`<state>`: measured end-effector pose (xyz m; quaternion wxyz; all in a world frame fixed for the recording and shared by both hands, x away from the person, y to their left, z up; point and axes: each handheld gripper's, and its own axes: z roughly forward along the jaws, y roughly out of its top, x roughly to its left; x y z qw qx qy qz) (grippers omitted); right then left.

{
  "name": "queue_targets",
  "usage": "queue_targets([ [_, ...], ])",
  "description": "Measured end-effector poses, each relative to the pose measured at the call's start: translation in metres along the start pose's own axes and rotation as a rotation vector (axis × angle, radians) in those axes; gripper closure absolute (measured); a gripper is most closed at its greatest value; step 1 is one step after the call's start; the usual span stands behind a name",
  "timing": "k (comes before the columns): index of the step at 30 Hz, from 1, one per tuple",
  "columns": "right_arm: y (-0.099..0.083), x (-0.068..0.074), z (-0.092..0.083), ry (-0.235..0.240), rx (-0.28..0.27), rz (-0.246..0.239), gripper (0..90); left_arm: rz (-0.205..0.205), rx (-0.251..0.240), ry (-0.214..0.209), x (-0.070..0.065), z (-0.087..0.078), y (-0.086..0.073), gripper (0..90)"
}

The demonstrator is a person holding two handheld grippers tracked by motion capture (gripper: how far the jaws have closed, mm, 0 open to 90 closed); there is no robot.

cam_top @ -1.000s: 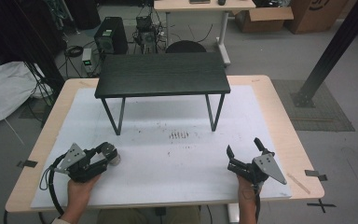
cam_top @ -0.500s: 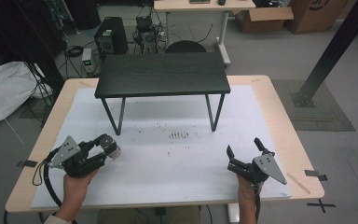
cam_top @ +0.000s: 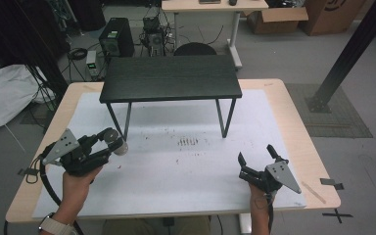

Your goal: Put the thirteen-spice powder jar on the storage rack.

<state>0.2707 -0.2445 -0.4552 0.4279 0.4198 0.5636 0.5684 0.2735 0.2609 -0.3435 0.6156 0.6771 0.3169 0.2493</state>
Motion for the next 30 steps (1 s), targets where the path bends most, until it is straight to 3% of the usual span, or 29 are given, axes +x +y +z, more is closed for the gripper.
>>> queue_targets([
  [11,0.0,0.0,0.0,0.0,-0.001,0.0,0.5,0.005,-0.042,-0.038,0.002,0.013,0.05,48.9],
  [18,0.0,-0.001,0.0,0.0,-0.001,0.001,0.5,0.023,-0.05,-0.053,0.0,0.023,0.071,48.9],
  [30,0.0,-0.001,0.0,0.0,-0.002,0.005,0.4,0.052,-0.064,-0.088,-0.002,0.055,0.116,48.9],
])
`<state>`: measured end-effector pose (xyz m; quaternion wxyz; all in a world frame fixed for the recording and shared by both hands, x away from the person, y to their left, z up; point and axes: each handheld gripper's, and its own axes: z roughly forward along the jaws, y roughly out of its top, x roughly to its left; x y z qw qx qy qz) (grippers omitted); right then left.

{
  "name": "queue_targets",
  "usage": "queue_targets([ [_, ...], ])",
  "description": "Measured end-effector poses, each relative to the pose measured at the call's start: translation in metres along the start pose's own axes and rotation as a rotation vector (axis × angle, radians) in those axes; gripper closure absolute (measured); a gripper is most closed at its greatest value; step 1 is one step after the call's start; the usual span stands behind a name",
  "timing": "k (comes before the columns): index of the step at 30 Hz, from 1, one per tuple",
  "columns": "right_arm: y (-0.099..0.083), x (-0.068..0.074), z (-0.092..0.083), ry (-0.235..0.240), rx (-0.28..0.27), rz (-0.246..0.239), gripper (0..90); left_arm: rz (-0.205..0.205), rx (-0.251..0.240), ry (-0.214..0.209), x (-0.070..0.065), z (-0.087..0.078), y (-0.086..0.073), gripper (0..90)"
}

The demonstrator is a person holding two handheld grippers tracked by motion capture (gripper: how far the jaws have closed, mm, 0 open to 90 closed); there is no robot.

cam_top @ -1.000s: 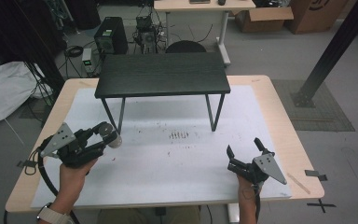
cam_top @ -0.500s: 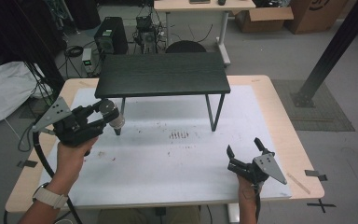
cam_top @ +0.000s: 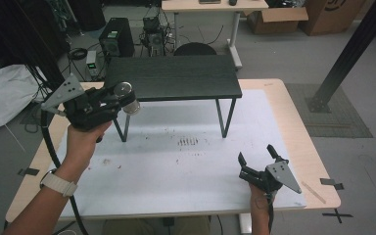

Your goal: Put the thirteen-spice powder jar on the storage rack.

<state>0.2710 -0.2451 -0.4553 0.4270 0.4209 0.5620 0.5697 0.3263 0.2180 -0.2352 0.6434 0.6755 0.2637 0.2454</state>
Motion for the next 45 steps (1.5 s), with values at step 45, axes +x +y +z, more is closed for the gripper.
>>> queue_targets([
  [45,0.0,0.0,0.0,0.003,-0.004,0.005,0.3,-0.054,0.157,0.109,0.041,0.147,0.021,48.9],
])
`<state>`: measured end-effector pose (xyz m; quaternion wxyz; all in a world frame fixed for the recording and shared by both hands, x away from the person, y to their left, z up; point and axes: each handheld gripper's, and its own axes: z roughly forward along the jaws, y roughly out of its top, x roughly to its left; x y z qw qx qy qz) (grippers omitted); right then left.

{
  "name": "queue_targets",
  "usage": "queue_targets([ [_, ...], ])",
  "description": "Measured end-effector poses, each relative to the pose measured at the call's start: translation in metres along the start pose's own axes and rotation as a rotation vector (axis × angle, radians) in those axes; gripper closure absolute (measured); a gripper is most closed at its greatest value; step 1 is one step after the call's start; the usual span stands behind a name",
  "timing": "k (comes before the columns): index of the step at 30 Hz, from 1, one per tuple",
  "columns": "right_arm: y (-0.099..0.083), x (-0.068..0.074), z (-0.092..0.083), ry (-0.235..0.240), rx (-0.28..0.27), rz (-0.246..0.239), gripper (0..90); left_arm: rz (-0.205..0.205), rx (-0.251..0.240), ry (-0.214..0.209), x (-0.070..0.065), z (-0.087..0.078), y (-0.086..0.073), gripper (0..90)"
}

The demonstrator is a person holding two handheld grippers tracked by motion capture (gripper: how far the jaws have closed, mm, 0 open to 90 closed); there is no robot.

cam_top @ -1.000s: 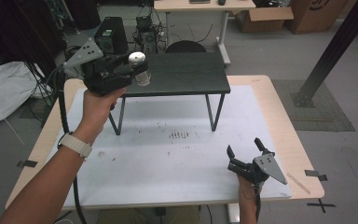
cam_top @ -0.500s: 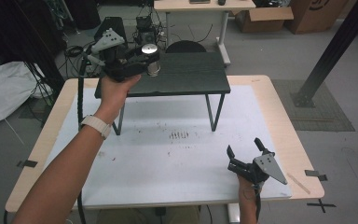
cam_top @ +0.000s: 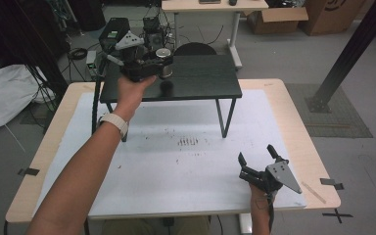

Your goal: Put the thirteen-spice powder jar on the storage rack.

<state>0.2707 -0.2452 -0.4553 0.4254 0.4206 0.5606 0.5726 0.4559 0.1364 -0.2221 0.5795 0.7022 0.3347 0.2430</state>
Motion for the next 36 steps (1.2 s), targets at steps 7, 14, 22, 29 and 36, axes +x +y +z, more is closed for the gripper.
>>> queue_targets([
  [7,0.0,0.0,0.0,0.0,0.001,-0.001,0.3,0.009,0.04,0.021,0.002,0.005,-0.003,48.9],
  [14,0.0,0.0,0.0,0.0,0.001,-0.002,0.3,0.034,0.086,0.039,0.0,0.009,-0.004,48.8],
  [22,0.0,0.0,0.0,0.0,0.0,-0.002,0.3,0.026,0.087,0.037,0.001,0.01,-0.004,48.6],
  [29,0.0,0.0,0.0,0.0,0.0,-0.001,0.3,-0.001,0.061,0.013,0.004,0.005,-0.005,36.4],
  [36,0.0,0.0,0.0,0.0,0.0,-0.001,0.3,0.005,0.039,-0.001,0.003,-0.006,-0.002,21.6],
])
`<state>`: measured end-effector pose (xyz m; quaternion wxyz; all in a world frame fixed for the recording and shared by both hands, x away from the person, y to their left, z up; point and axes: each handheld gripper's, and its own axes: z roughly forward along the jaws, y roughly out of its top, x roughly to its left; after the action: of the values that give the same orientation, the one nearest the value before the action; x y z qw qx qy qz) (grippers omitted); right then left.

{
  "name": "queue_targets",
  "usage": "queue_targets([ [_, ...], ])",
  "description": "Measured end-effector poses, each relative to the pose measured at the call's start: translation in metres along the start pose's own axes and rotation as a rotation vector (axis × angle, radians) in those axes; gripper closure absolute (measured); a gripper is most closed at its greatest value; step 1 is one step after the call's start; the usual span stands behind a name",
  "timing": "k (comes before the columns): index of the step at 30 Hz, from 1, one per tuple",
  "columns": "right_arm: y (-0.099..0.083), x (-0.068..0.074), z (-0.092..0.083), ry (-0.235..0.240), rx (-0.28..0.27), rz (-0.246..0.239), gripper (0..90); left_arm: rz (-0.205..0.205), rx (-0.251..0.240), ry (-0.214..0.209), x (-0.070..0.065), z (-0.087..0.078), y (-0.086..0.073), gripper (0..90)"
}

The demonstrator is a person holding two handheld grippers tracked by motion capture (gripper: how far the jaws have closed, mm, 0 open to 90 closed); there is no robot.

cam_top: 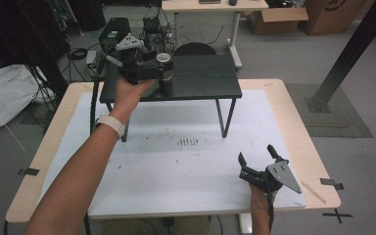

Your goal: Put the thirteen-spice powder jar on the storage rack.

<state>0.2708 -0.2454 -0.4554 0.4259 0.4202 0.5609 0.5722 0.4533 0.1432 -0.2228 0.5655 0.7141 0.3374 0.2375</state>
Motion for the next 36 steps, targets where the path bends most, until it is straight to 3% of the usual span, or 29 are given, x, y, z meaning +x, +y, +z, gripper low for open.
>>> queue_targets([
  [3,0.0,0.0,0.0,0.0,0.0,0.0,0.3,-0.004,-0.003,-0.002,0.0,-0.005,0.001,15.2],
  [9,0.0,0.0,0.0,-0.001,0.0,0.001,0.3,-0.036,-0.076,0.007,0.003,-0.028,-0.001,8.0],
  [13,0.0,0.0,0.0,0.0,0.0,0.001,0.2,-0.037,-0.112,0.004,0.005,-0.043,-0.003,4.1],
  [18,0.0,0.0,0.0,-0.001,0.0,0.001,0.2,-0.04,-0.121,-0.005,0.006,-0.054,-0.007,0.4],
  [27,0.0,0.0,0.0,0.0,0.002,0.002,0.1,-0.018,-0.154,-0.021,0.005,-0.082,-0.017,0.2],
  [36,0.0,0.0,0.0,0.0,0.003,0.003,0.1,-0.001,-0.198,0.002,0.005,-0.11,-0.031,0.3],
])
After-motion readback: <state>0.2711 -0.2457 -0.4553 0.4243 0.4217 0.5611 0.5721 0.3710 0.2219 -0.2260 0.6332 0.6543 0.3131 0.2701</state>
